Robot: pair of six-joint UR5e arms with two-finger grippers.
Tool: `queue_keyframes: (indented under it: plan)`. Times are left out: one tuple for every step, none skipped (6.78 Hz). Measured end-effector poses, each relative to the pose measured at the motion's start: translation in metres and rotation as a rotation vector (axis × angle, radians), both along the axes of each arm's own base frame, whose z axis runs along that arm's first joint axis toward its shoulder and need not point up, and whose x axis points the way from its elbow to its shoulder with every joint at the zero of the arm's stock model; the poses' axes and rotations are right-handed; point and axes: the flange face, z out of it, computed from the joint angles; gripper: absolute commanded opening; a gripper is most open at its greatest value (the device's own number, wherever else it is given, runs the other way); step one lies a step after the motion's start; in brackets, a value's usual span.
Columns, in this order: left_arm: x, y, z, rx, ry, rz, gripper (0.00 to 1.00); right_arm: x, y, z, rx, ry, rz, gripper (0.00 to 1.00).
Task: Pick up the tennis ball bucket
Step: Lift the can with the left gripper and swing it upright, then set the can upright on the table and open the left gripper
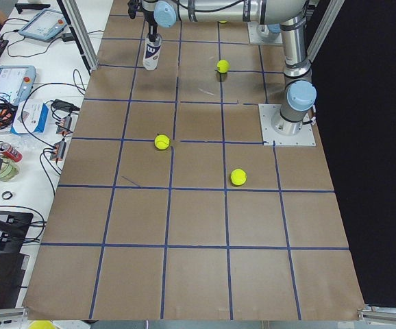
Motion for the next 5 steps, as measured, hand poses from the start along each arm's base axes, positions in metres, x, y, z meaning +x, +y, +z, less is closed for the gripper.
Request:
queue_keyframes:
  plan:
    - [-0.009,-0.004,-0.003,0.016,-0.095,-0.078,0.00,0.000,0.000,0.000,0.000,0.002,0.000,1.00]
    - [-0.013,-0.013,-0.011,0.040,-0.143,-0.138,0.00,-0.001,0.000,-0.001,0.001,0.005,0.002,1.00]
    - [-0.016,-0.024,-0.021,0.079,-0.181,-0.211,0.00,-0.001,0.000,-0.001,0.001,0.006,0.006,1.00]
    - [-0.017,-0.035,-0.030,0.114,-0.213,-0.279,0.00,-0.001,0.000,-0.001,0.001,0.006,0.009,1.00]
    - [-0.018,-0.044,-0.039,0.139,-0.230,-0.330,0.01,-0.001,0.000,-0.002,0.003,0.006,0.010,1.00]
